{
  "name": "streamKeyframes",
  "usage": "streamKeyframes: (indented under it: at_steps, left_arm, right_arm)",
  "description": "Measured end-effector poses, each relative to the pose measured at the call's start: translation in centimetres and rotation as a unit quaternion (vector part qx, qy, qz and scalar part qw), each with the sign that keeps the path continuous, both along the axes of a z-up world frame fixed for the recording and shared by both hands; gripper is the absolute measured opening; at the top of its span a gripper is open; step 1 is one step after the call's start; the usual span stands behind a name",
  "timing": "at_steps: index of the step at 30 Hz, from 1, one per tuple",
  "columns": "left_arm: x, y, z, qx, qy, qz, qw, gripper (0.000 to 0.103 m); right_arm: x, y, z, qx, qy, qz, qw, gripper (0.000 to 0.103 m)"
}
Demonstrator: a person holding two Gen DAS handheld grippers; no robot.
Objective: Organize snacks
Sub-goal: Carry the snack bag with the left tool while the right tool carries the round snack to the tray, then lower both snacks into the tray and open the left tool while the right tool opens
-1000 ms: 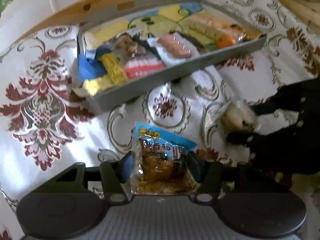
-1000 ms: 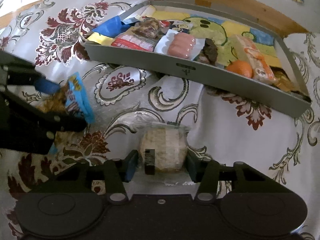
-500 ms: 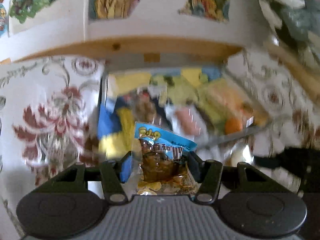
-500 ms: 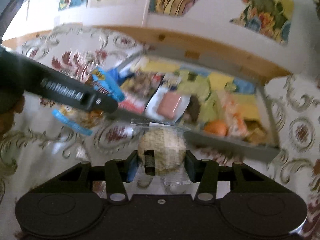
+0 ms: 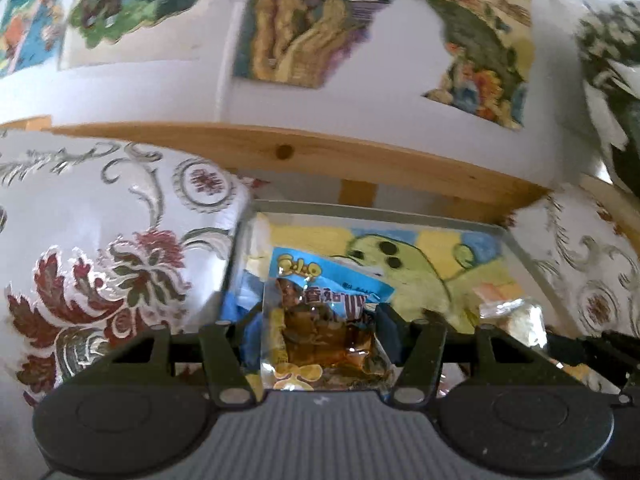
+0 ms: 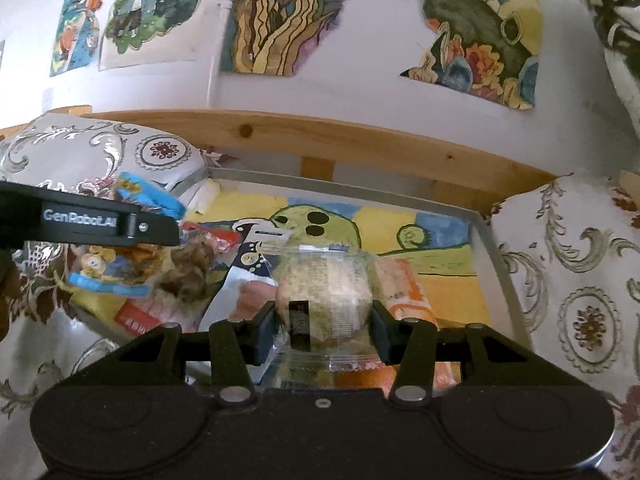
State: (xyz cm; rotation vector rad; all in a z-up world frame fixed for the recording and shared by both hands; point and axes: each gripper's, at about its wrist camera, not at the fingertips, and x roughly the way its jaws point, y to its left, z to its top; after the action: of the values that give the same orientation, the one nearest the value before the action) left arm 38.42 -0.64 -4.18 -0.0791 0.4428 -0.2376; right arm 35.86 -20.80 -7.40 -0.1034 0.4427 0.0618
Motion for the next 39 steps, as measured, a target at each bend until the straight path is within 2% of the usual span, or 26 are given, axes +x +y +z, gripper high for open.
streamKeyframes:
  at_steps: [5, 9, 18, 21, 24, 34, 39]
  left_arm:
    - [1.1, 0.9, -0.7, 0.009, 0.0, 0.022, 0.9997, 0.062]
    - [1.3, 0.9, -1.1, 0.011, 0.001, 0.017, 0.9998, 0.06]
    - [1.5, 0.7, -1.7, 0.009, 0.007, 0.008, 0.9999, 0.06]
    - [1.3, 0.7, -1.6, 0.004, 0.005, 0.005, 1.0, 0.06]
    - [1.0, 0.6, -1.3, -0.002, 0.001, 0.003, 1.0, 0.067]
    - [-0.4, 0.8, 0.0, -0.027, -0.012, 0.016, 0.9994, 0.096]
    - [-1.8, 0.8, 1.2, -0.037, -0.027, 0.022, 0.9987, 0.103]
  right_arm:
    - [1.6, 0.8, -0.7, 0.004, 0.007, 0.005, 1.0, 0.05]
    - [2.1, 1.3, -1.4, 0.0, 0.021, 0.005, 1.0, 0.05]
    - [2.1, 1.4, -1.7, 0.0, 0.021, 0.003, 1.0, 0.051]
    - [2.0, 1.4, -1.7, 0.001, 0.021, 0.003, 1.0, 0.055]
    - [1.8, 1.3, -1.6, 0.002, 0.021, 0.003, 1.0, 0.058]
    - [0.2, 0.2, 0.4, 0.022, -0.003, -0.008, 1.0, 0.08]
    - [-1.1, -0.7, 2.2, 0.037, -0.023, -0.02, 0.999, 0.088]
